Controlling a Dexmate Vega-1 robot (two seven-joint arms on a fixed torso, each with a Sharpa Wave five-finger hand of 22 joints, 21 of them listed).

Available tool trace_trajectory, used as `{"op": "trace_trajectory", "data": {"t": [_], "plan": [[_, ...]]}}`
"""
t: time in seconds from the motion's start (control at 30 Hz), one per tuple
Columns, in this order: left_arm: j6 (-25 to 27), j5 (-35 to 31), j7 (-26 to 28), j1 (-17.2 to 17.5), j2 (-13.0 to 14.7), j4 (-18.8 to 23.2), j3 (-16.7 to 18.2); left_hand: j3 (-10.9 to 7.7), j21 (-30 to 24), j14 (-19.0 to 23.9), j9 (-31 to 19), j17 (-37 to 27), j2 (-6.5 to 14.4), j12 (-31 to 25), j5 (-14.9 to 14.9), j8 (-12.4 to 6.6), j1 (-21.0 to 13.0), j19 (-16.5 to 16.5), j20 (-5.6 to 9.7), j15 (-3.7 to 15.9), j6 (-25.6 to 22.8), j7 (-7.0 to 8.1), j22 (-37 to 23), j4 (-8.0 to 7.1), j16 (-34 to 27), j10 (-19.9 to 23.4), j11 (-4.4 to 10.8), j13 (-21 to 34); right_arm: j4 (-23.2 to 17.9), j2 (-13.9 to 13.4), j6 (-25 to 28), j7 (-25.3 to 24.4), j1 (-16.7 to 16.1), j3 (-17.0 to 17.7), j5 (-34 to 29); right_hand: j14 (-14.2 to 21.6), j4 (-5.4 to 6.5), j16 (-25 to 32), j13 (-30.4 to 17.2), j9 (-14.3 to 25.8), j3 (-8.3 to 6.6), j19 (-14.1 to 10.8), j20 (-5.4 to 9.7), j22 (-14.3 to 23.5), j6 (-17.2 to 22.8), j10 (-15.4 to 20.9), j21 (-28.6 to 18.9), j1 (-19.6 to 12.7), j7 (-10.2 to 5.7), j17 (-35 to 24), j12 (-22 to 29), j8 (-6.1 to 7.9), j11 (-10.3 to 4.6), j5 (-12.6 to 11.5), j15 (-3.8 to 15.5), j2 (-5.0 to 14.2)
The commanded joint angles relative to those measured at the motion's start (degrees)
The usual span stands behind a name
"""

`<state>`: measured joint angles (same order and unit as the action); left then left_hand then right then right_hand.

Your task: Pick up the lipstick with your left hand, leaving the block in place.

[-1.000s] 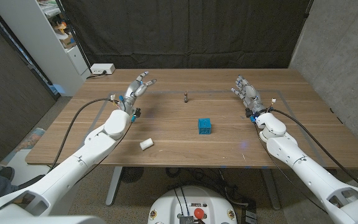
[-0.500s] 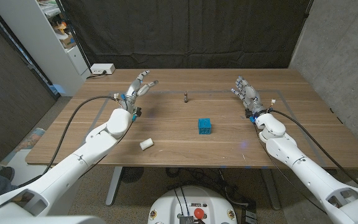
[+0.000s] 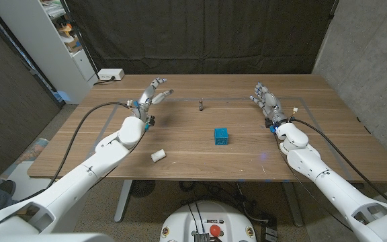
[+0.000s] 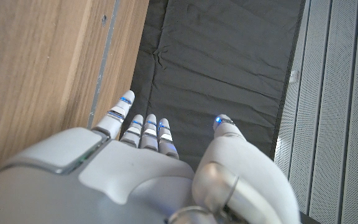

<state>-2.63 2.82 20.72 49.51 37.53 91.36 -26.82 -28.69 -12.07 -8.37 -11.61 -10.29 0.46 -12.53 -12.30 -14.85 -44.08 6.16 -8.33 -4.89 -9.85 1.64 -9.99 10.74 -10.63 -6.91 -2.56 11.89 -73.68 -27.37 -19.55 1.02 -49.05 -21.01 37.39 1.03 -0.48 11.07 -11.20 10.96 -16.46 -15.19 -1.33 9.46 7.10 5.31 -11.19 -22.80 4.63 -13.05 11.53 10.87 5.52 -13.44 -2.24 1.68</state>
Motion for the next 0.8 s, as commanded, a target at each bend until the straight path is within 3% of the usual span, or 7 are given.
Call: {"op": "trace_trajectory", "data": {"t": [0.03,0.8], "plan": [[1.4,-1.2,-0.2,-0.7,-0.5,-0.2,-1.4,-0.44,0.2,-0.3,-0.1,-0.1,0.0,-0.2,0.2,0.11,-1.0,-0.1,-0.8,-0.42,0.2,0.05,-0.3,-0.08,-0.1,-0.4,-0.12,0.1,-0.2,0.0,-0.1,-0.3,-0.4,0.2,0.0,0.2,-0.2,0.5,0.0,0.0,-0.25,-0.2,-0.43,0.3,0.2,0.2,0.1,-0.3,-0.28,0.0,-0.1,0.45,0.1,0.0,-0.46,0.35],[4.2,-3.6,0.5,-2.1,-1.3,-0.6,-3.5,-0.68,0.3,-0.1,-0.2,-0.1,-0.5,-0.6,0.6,-0.33,-3.6,-0.2,-1.06,-0.61,-1.1,0.06,-0.4,-0.25,-0.2,0.1,-0.53,0.1,-0.9,-0.4,0.1,-0.5,-0.6,0.3,-0.1,0.2,-0.35,0.5,0.0,0.0,-0.2,-0.2,-0.46,0.3,0.2,0.1,0.1,-0.3,-0.36,0.2,-0.1,0.44,0.12,-0.1,-0.54,0.4]]}}
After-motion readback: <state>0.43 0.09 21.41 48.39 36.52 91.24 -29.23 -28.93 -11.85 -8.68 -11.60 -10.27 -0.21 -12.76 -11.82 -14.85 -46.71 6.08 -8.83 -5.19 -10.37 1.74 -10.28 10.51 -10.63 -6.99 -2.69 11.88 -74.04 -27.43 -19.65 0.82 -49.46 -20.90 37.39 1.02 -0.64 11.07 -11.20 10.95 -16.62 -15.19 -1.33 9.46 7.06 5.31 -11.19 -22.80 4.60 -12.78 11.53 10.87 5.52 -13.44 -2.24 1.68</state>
